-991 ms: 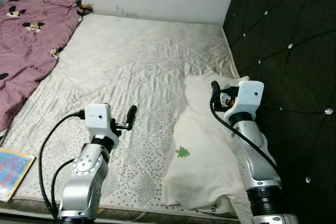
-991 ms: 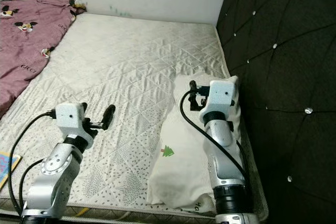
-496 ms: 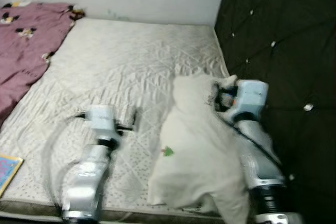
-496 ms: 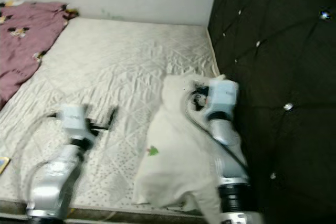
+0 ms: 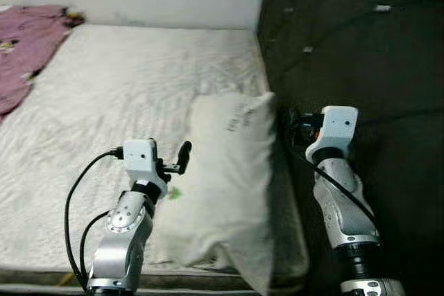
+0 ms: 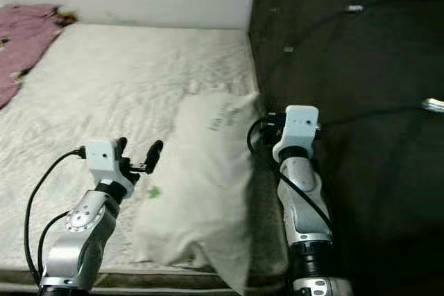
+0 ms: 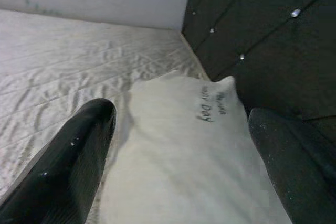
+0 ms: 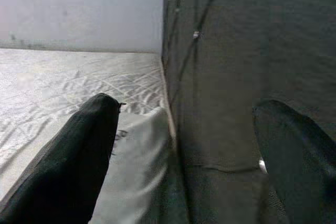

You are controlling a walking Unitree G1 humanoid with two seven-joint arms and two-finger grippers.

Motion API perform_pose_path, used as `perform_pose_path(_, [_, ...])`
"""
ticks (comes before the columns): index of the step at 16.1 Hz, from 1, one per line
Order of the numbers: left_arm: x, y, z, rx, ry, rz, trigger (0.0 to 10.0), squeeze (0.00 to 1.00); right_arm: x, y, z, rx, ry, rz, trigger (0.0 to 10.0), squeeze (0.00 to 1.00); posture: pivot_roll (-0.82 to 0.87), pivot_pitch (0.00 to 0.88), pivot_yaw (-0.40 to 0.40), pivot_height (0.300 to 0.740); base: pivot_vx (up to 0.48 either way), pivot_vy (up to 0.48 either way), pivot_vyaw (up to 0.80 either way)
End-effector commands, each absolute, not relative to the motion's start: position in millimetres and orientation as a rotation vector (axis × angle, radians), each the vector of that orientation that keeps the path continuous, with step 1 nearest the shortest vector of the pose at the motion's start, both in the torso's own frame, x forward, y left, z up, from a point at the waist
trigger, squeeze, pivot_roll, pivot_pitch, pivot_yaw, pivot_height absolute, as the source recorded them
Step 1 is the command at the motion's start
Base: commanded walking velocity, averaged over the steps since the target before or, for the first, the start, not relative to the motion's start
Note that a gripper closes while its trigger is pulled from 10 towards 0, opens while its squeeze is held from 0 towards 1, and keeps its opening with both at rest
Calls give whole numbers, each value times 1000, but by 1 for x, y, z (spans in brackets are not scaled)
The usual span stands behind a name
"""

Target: Clean up the room

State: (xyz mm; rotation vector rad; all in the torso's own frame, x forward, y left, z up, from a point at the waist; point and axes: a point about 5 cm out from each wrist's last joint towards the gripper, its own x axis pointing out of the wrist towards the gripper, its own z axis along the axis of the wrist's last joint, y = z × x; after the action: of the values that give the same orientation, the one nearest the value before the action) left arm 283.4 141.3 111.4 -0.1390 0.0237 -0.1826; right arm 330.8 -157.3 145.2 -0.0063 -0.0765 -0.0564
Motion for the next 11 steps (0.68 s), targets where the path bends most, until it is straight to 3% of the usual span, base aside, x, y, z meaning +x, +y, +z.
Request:
perform_pose_path(1, [283, 149, 113, -130, 16, -160, 10000, 0, 332, -151, 147, -2, -85, -40, 10000, 0, -29, 55, -32, 740, 0, 0, 0])
perform_pose_path(11, [282, 148, 112, -134, 18, -162, 10000, 0, 330, -150, 146, 13, -87, -29, 10000, 0, -32, 77, -34, 740, 0, 0, 0])
